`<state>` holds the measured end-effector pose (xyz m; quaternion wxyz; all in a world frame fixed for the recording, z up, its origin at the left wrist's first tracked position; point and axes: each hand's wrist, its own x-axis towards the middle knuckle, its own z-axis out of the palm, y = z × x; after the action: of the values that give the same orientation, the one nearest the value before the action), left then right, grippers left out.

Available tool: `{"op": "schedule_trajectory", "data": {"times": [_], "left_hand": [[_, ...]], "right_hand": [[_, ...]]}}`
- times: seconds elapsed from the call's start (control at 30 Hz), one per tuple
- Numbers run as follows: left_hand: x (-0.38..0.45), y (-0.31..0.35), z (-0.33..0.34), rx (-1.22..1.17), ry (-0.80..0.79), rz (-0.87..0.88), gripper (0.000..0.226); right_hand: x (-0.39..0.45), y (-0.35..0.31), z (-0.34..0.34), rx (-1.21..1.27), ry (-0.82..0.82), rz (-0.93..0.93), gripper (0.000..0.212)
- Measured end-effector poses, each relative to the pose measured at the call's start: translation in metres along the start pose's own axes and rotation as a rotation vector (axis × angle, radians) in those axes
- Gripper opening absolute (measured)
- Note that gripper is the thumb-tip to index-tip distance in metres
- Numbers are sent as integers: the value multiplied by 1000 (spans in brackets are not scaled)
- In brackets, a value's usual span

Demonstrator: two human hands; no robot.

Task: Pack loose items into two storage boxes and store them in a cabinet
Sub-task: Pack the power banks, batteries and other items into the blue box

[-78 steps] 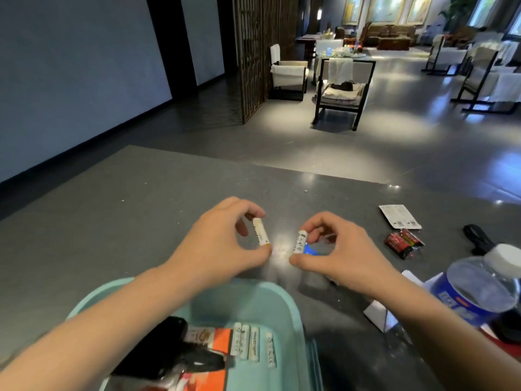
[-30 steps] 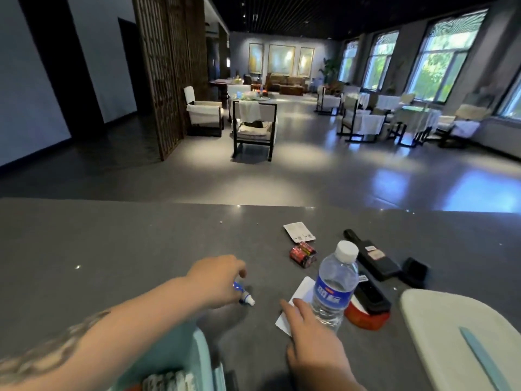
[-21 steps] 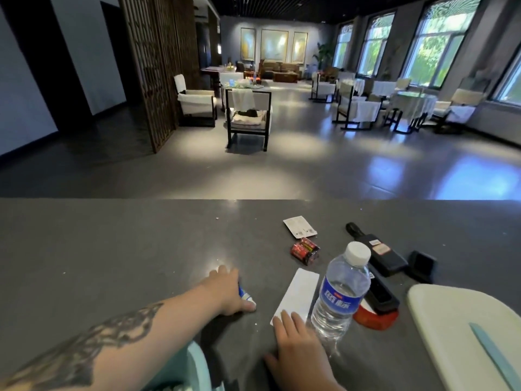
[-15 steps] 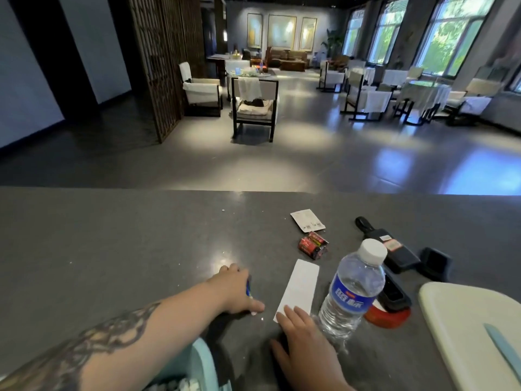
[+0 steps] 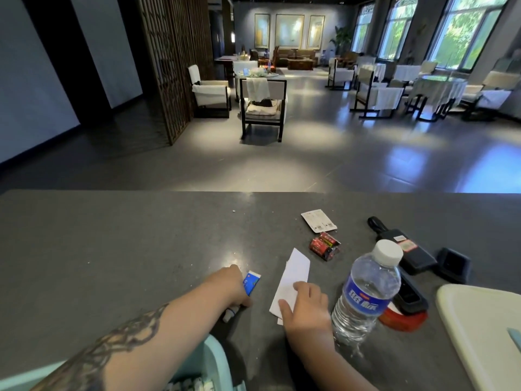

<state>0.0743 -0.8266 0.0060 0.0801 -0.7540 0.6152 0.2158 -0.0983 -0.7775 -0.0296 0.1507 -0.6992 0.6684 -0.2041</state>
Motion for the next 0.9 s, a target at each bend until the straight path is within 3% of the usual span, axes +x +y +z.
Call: {"op": "schedule_trajectory", "data": {"times": [0.13, 0.2, 0.37, 0.43, 0.5, 0.63, 0.73, 0.9], "left_hand": [[-4, 3, -5, 4, -15, 5, 31], [-6, 4, -6, 12, -32, 3, 29], [-8, -4, -14, -105, -66, 5, 27], [-23, -9, -33, -317, 61, 39, 28], [-54, -19, -62, -489, 289, 96, 26], [-149, -53, -97, -683, 637, 191, 31], [-216, -80, -82, -737, 715, 146, 31], [-285, -118, -17, -878, 787, -66, 28]], "right_hand": [[12, -1, -2, 32, -82, 151, 70], [14, -5, -4, 101, -108, 229, 71], [3, -18, -13, 128, -181, 271, 36], [-6, -24, -24, 182, -153, 213, 29], [-15, -35, -42, 347, -106, 155, 26], [-33, -70, -84, 631, -71, -72, 20], [-57, -95, -104, 754, -91, -159, 9], [-117, -119, -107, 713, -283, -303, 19]]}}
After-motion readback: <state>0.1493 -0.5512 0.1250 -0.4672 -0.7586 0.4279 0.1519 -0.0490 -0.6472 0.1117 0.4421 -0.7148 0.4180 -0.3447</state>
